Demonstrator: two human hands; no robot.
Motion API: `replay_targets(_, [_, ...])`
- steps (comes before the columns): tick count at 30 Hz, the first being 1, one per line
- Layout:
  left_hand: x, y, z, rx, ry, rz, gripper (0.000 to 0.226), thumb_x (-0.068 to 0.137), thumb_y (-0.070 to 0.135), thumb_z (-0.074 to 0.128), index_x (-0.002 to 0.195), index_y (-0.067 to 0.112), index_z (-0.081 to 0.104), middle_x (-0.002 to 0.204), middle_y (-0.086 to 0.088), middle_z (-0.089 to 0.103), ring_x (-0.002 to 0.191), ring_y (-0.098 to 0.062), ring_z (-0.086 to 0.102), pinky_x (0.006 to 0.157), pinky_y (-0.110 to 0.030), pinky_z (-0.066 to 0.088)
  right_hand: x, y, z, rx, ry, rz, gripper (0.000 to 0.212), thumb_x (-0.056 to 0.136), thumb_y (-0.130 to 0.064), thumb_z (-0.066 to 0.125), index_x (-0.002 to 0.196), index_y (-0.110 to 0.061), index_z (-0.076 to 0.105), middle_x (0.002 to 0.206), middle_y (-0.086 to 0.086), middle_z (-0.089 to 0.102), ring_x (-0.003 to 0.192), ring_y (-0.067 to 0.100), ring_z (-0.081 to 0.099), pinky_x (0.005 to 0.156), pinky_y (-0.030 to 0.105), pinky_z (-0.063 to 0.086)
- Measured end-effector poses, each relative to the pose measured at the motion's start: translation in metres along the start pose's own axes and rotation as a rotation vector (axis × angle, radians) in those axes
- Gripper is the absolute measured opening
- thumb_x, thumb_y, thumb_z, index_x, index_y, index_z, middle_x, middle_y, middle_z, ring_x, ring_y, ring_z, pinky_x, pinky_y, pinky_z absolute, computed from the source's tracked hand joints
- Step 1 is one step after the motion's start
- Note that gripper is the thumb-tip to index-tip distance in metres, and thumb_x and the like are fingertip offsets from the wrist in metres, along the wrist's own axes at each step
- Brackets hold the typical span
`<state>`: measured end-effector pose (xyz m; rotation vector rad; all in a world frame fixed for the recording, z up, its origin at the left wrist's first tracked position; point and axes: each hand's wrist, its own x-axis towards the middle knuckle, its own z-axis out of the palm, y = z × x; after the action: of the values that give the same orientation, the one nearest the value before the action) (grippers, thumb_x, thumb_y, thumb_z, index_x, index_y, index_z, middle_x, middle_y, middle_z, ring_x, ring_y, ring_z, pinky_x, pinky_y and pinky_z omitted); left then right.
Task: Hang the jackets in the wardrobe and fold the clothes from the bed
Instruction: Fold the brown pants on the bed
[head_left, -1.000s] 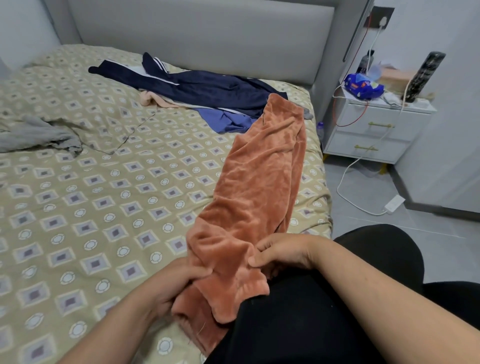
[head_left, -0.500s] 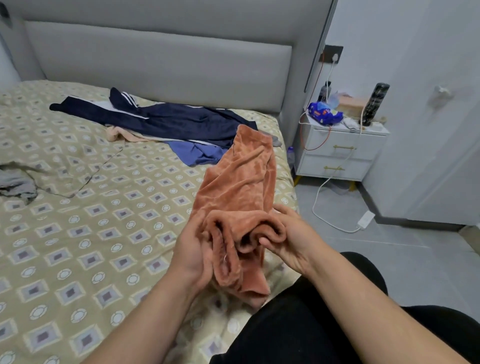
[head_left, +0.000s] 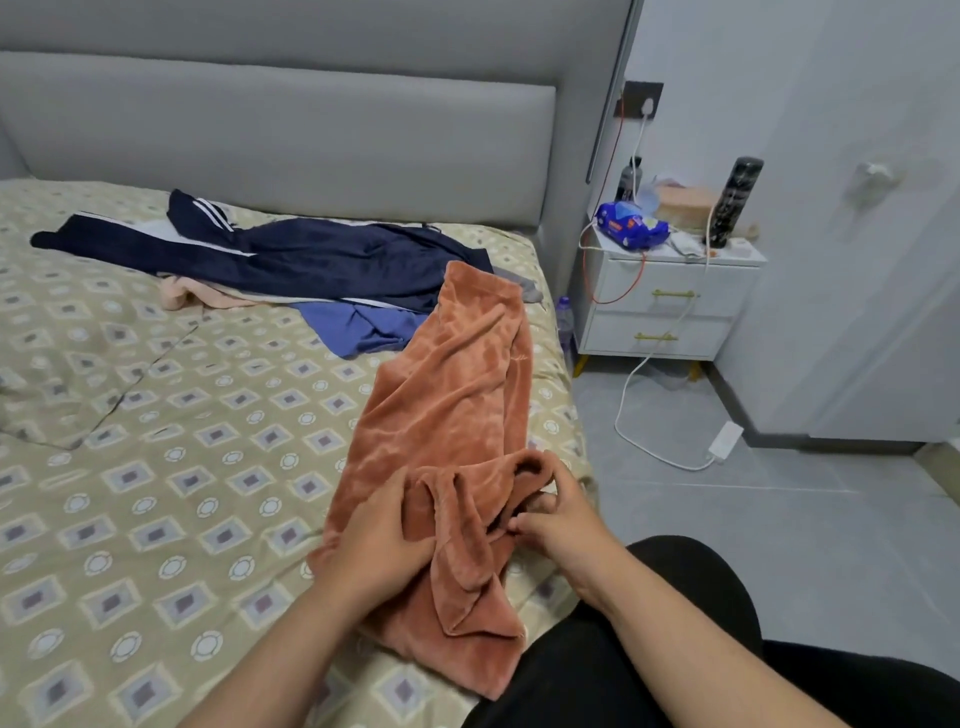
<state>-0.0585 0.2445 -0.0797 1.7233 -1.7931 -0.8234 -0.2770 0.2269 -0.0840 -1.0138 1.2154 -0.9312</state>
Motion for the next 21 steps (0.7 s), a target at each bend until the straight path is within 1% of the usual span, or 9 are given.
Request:
replay_targets(2, [0.002, -0.003, 0.000, -0.021, -0.062, -0.040, 0.052, 0.081, 0.033, 0.075, 0.124, 0.045, 0.048, 0.116, 0.034, 0.049, 0.109, 0.006, 0.050, 0.093, -0.020, 0.038, 0.010, 0.003, 0.000, -0.161, 0.017, -0.104, 0.056, 0.076, 0.008, 0.069, 0.115, -0.032, 0.061, 0.112, 0.004, 0.065, 0.097, 0.007, 0.067, 0.079, 0.024, 0.056])
replay_targets(4, [0.004, -0.007, -0.004, -0.091, -0.075, -0.031, 0.034, 0.075, 0.016, 0.072, 0.099, 0.040, 0.069, 0.099, 0.025, 0.068, 0.094, 0.006, 0.062, 0.084, -0.021, 0.044, 0.026, 0.004, -0.004, -0.395, 0.128, -0.177, 0.022, 0.072, -0.015, 0.081, 0.081, -0.028, 0.067, 0.111, 0.001, 0.060, 0.098, 0.003, 0.061, 0.085, 0.019, 0.053])
replay_targets(5, [0.004, -0.009, -0.008, -0.186, -0.080, -0.060, 0.026, 0.067, 0.014, 0.070, 0.079, 0.037, 0.071, 0.082, 0.020, 0.070, 0.080, 0.004, 0.063, 0.075, -0.022, 0.045, 0.035, 0.003, -0.005, -0.437, 0.162, -0.168, 0.020, 0.073, -0.019, 0.082, 0.069, -0.022, 0.063, 0.106, 0.000, 0.059, 0.093, 0.001, 0.059, 0.082, 0.014, 0.049])
replay_targets(8, [-0.004, -0.004, -0.023, -0.458, -0.297, -0.045, 0.007, 0.050, 0.018, 0.064, 0.052, 0.024, 0.067, 0.058, 0.011, 0.060, 0.057, 0.000, 0.051, 0.058, -0.019, 0.037, 0.056, -0.012, -0.007, -0.086, 0.151, -0.030, 0.023, 0.086, -0.017, 0.074, 0.073, -0.012, 0.056, 0.076, 0.006, 0.064, 0.064, 0.011, 0.060, 0.059, 0.023, 0.049])
replay_targets(11, [-0.007, -0.005, -0.025, -0.437, -0.535, -0.019, 0.013, 0.055, 0.012, 0.060, 0.057, 0.019, 0.072, 0.064, 0.003, 0.066, 0.063, -0.004, 0.058, 0.062, -0.020, 0.042, 0.075, -0.038, -0.004, 0.396, 0.171, 0.205, 0.020, 0.098, -0.023, 0.059, 0.090, -0.007, 0.067, 0.073, 0.011, 0.070, 0.058, 0.021, 0.067, 0.050, 0.028, 0.054])
replay_targets(13, [0.001, -0.009, -0.019, -0.385, -0.374, -0.036, 0.013, 0.058, 0.026, 0.062, 0.061, 0.019, 0.073, 0.069, 0.004, 0.068, 0.070, -0.007, 0.061, 0.071, -0.032, 0.046, 0.084, -0.049, -0.001, 0.613, 0.148, 0.325, 0.039, 0.104, -0.031, 0.044, 0.096, -0.003, 0.070, 0.075, 0.016, 0.071, 0.062, 0.026, 0.070, 0.054, 0.036, 0.060])
replay_targets(14, [0.008, -0.009, -0.016, -0.380, -0.231, -0.066, 0.014, 0.061, 0.029, 0.063, 0.066, 0.021, 0.074, 0.074, 0.005, 0.070, 0.074, -0.006, 0.062, 0.077, -0.035, 0.047, 0.089, -0.050, 0.001, 0.661, 0.138, 0.336, 0.049, 0.106, -0.036, 0.038, 0.098, 0.000, 0.070, 0.081, 0.020, 0.072, 0.070, 0.031, 0.071, 0.066, 0.041, 0.062])
replay_targets(17, [0.030, -0.006, -0.010, -0.202, -0.010, -0.088, 0.011, 0.086, 0.035, 0.064, 0.084, 0.033, 0.074, 0.092, 0.013, 0.070, 0.090, 0.004, 0.060, 0.085, -0.023, 0.046, 0.093, -0.039, 0.003, 0.583, 0.202, 0.322, 0.051, 0.105, -0.046, 0.039, 0.097, -0.002, 0.065, 0.085, 0.022, 0.072, 0.082, 0.035, 0.069, 0.087, 0.048, 0.055])
replay_targets(21, [0.051, -0.016, 0.001, 0.365, -0.209, -0.223, 0.050, 0.073, 0.067, 0.061, 0.107, 0.031, 0.060, 0.108, 0.009, 0.056, 0.101, -0.012, 0.057, 0.085, -0.033, 0.047, 0.084, 0.006, 0.000, 0.217, 0.100, 0.397, 0.035, 0.091, -0.042, 0.065, 0.116, -0.018, 0.069, 0.102, 0.008, 0.077, 0.097, 0.028, 0.073, 0.095, 0.049, 0.055])
